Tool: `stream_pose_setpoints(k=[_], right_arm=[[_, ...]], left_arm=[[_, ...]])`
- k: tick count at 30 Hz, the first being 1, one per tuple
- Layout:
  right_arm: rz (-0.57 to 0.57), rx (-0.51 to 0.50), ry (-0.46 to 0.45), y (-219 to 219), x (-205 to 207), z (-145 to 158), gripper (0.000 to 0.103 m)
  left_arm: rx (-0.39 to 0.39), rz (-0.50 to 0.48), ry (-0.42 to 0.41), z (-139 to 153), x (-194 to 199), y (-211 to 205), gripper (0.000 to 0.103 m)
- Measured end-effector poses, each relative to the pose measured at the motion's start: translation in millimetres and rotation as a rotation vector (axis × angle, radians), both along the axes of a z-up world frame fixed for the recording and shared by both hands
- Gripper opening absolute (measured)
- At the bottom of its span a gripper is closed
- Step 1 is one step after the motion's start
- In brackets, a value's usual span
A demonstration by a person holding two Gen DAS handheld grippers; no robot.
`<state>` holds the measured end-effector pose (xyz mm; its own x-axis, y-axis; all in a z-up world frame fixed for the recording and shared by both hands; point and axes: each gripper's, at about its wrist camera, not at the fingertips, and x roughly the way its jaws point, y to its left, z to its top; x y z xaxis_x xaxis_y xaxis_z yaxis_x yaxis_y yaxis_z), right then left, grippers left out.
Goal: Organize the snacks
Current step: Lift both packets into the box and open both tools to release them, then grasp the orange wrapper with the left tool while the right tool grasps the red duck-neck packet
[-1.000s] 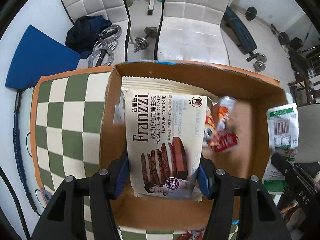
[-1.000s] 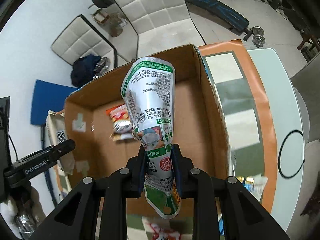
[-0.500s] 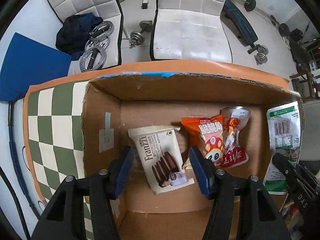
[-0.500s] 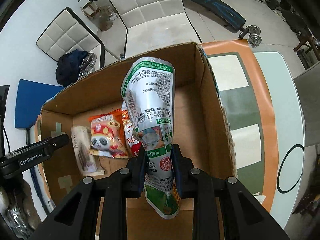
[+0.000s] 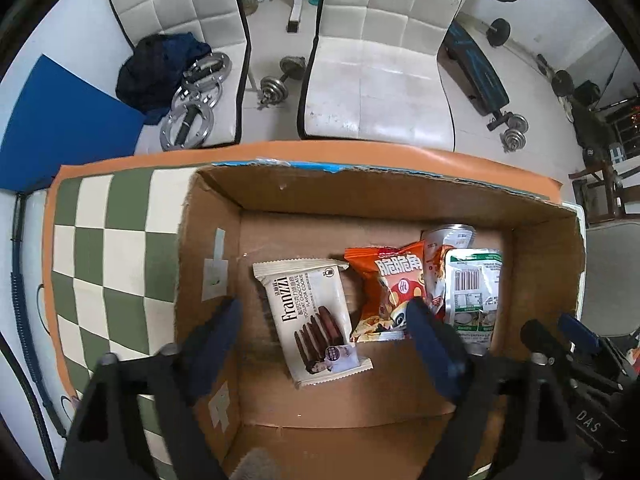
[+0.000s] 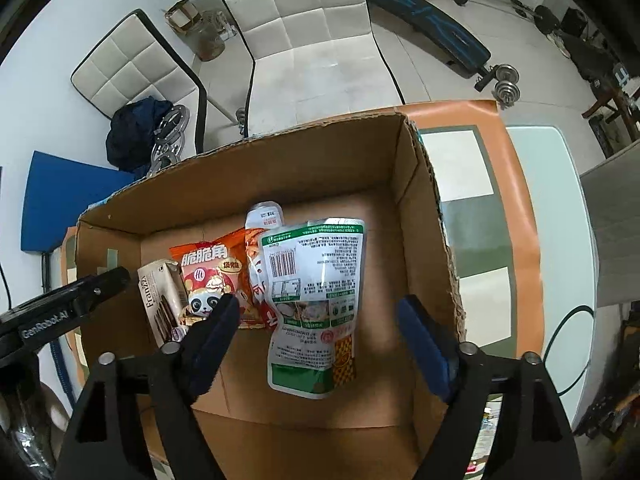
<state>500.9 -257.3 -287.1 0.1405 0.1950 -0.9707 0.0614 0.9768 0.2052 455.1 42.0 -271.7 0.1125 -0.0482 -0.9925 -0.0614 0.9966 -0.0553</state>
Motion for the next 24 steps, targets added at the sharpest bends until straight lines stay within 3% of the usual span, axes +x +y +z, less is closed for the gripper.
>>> stream_pose_setpoints(k=[6, 16, 24], right_arm=[[0.052, -0.01, -0.01, 8.6, -14.5, 10.8, 0.088], [0.105, 0.014, -0.029, 13.2, -48.1, 30.7, 0.09], [0.135, 0.044, -0.086, 11.3, -78.3, 64.3, 0.091]], left_arm=[[0.012, -0.005, -0.051, 20.3, -20.4, -0.9, 0.091], [0.023, 0.011, -0.094, 48.2, -65.4, -5.6, 0.092], [0.008, 0.015, -0.16, 78.7, -104.7, -10.5, 0.092]])
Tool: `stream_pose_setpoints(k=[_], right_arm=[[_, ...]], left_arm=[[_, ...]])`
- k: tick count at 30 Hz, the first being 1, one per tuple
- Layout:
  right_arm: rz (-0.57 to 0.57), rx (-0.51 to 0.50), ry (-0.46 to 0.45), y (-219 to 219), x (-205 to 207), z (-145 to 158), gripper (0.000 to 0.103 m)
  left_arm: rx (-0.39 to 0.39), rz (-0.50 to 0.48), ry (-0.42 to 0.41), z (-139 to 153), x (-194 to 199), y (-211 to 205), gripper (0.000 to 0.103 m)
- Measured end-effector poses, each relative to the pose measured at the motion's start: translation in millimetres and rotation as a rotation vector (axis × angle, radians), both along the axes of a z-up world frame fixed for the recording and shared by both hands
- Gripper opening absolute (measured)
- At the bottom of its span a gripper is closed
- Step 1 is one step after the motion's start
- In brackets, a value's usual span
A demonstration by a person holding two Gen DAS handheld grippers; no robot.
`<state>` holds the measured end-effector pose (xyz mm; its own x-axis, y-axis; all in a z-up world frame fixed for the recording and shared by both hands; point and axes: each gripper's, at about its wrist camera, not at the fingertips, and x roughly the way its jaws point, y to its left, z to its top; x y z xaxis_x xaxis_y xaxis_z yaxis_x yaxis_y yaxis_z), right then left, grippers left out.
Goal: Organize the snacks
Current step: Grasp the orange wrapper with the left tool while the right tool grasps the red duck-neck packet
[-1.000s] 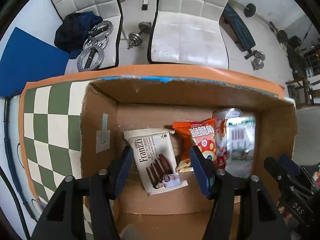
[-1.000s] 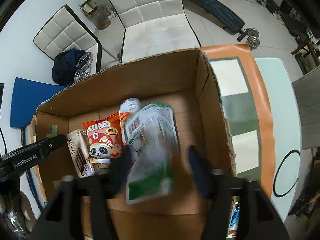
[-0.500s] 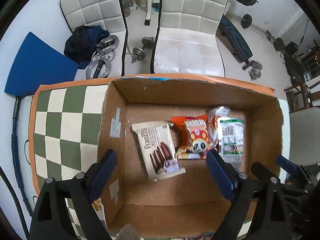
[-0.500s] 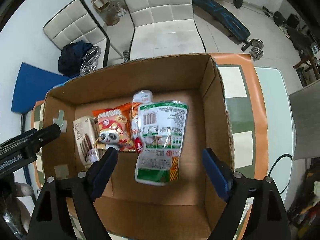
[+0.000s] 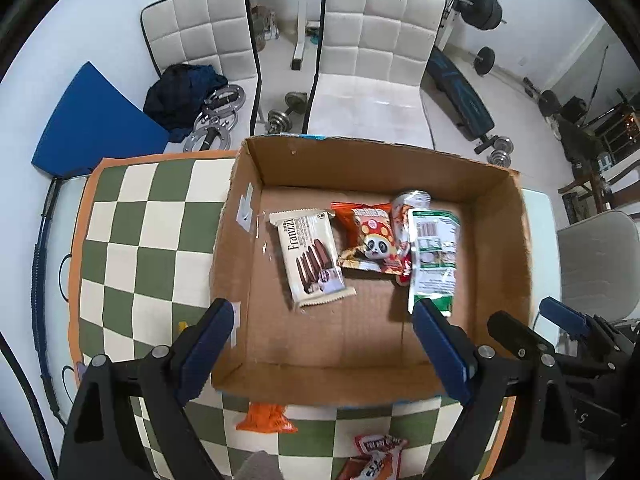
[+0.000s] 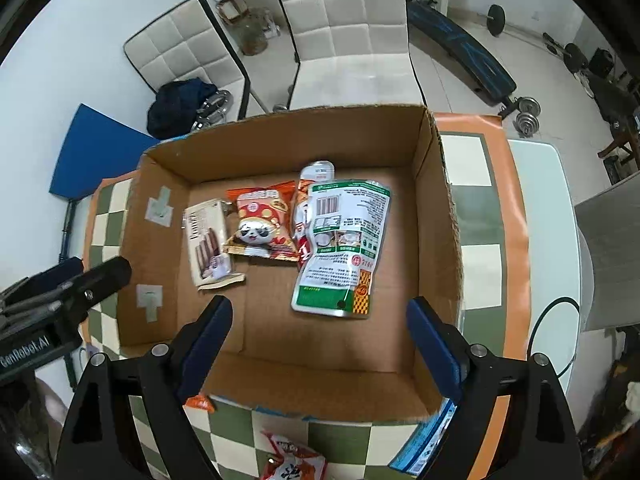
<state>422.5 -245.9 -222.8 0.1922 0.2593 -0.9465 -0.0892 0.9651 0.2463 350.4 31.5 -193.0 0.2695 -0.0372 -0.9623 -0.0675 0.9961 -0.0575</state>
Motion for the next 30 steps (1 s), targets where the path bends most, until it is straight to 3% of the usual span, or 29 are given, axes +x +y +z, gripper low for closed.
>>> stream_pose_setpoints(k=[6, 11, 15, 19, 23, 30], right_arm=[[-0.017, 0.052, -0.024, 0.8, -33.2, 26.4, 0.092], [-0.042, 0.097, 0.024, 4.4, -84.1, 21.1, 0.092], [-0.053, 0.094, 0.133, 10.9, -137.4, -16.6, 0.092], [-0.104, 0.121, 0.287, 10.9, -183.2, -75.5, 0.092], [-0.147, 0.146, 0.399, 13.5, -208.7, -127.3, 0.092], [-0.172, 0.114, 0.492, 25.1, -217.5, -175.1, 0.092]], left_arm=[[0.009, -0.009, -0.076, 24.8, -46.1, 3.6, 0.092], [0.033, 0.014, -0.061, 15.4, -95.6, 18.5, 0.092], [0.037, 0.03, 0.015, -13.5, -136.8, 36.4, 0.092], [0.025, 0.036, 0.113, -54.2, -166.2, 52.9, 0.092], [0.021, 0.038, 0.194, -89.4, -187.0, 65.1, 0.092], [0.009, 0.046, 0.271, -124.6, -199.3, 76.2, 0.092]])
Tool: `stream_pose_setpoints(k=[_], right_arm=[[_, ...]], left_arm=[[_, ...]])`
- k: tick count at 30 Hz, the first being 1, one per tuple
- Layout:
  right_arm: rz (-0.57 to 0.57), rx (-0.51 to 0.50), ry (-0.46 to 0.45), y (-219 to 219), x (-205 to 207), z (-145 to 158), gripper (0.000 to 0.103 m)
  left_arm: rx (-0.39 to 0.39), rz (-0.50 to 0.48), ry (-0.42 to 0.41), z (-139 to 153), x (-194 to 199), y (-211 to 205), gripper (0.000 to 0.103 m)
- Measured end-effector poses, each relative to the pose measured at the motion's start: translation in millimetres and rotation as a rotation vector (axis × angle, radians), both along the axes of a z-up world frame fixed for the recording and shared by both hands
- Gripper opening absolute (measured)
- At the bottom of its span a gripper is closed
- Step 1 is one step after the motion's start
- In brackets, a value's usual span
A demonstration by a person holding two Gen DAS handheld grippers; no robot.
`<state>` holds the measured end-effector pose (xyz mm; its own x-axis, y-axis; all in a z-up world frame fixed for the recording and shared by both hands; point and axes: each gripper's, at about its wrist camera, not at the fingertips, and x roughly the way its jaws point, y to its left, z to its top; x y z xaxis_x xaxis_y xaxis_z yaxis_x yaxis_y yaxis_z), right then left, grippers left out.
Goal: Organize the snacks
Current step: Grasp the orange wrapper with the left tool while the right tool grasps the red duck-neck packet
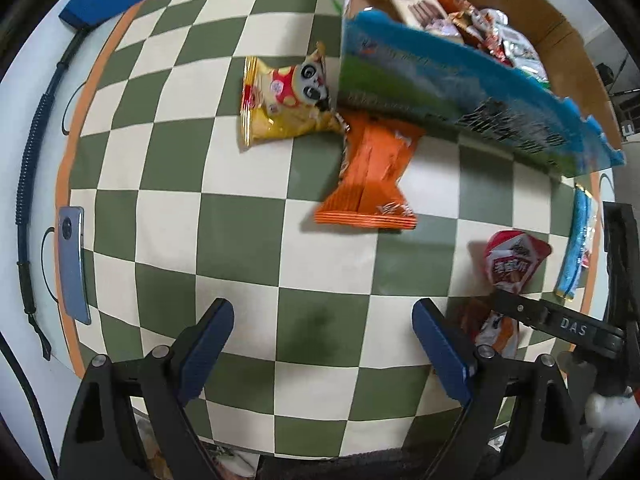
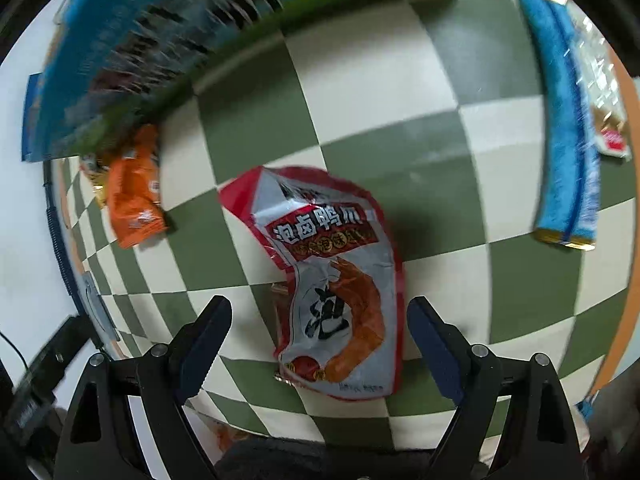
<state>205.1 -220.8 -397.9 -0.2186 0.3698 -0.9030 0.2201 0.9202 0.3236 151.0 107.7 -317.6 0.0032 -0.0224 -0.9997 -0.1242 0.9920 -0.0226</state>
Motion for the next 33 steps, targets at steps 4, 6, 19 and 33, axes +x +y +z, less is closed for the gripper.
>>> stream_pose_setpoints(k=[4, 6, 19, 33], right_arm=[[0.019, -0.055, 0.039, 5.8, -2.9, -15.6, 0.092], [0.042, -0.092, 0.04, 11.5, -0.1, -16.0, 0.089], [0.052, -0.149, -0.03, 11.7, -19.0, 4.3, 0.055], [0.049, -0.111, -0.057, -4.2, -8.2, 15.8, 0.052]], left_arm=[[0.003, 0.009, 0.006, -6.9, 7.1, 5.7, 0.091], [-0.003, 0.014, 0.004, -8.0, 12.8, 8.4, 0.091], [0.032, -0.072, 0.035, -35.2, 88.4, -19.7, 0.091], [0.104, -0.165, 0.081, -67.6, 112.3, -52.1, 0.036]])
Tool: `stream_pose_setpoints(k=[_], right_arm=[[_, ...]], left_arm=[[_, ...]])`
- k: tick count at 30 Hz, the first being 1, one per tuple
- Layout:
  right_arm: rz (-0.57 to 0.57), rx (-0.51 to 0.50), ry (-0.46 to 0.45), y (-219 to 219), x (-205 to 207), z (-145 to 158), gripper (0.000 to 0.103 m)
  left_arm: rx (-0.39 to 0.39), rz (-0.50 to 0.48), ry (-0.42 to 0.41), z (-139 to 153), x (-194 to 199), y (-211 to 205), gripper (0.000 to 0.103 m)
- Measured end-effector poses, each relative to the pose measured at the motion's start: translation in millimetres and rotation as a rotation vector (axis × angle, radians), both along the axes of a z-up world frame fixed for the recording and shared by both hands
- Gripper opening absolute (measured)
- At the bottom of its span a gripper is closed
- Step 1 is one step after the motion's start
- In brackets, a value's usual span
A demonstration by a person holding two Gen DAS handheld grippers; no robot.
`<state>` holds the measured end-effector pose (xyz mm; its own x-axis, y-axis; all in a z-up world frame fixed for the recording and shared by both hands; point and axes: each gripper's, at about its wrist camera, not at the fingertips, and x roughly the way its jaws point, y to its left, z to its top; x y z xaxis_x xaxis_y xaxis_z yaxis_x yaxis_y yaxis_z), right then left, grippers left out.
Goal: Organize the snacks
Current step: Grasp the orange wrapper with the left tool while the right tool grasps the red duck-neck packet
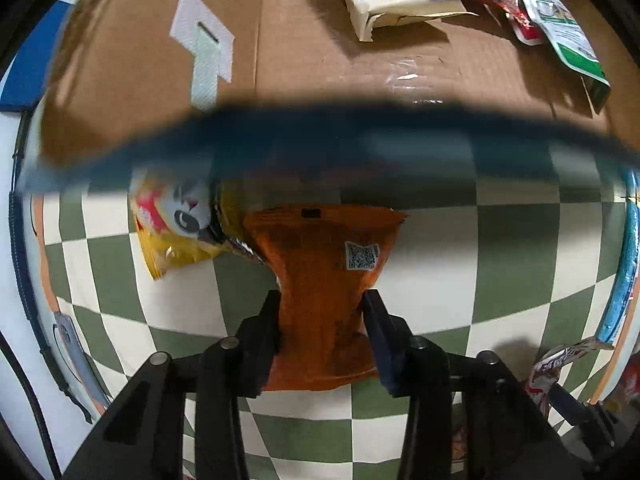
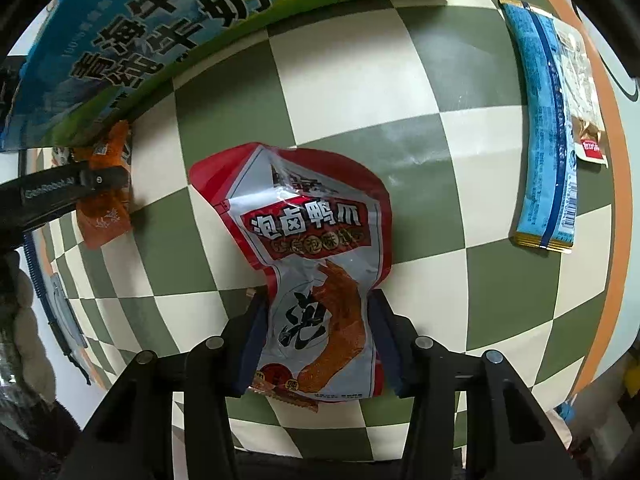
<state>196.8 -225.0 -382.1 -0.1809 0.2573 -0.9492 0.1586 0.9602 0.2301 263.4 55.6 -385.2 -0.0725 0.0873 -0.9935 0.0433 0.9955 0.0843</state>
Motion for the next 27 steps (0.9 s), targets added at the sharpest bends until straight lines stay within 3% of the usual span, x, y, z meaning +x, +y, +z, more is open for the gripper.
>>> stream_pose_setpoints(k=[3, 15, 20, 27], right_arm=[[0.005, 0.016, -0.01, -3.1, 2.2, 7.0, 0.052], [0.05, 0.076, -0.06, -14.2, 12.2, 47.5, 0.052], [0.069, 0.109, -0.083, -18.5, 13.8, 68.7, 0.052], [0.092, 0.164, -0.138, -39.3, 10.2, 118.2, 0.052]], left_arm=[[-0.023, 0.025, -0.002, 5.8, -13.4, 2.9, 0.032], [-0.108, 0.069, -0.05, 51.2, -78.0, -2.9, 0.032], [-0.144, 0.073, -0.087, 83.1, -95.9, 1.9, 0.032], [-0.194, 0.077, -0.169, 140.0, -84.9, -7.8, 0.032]])
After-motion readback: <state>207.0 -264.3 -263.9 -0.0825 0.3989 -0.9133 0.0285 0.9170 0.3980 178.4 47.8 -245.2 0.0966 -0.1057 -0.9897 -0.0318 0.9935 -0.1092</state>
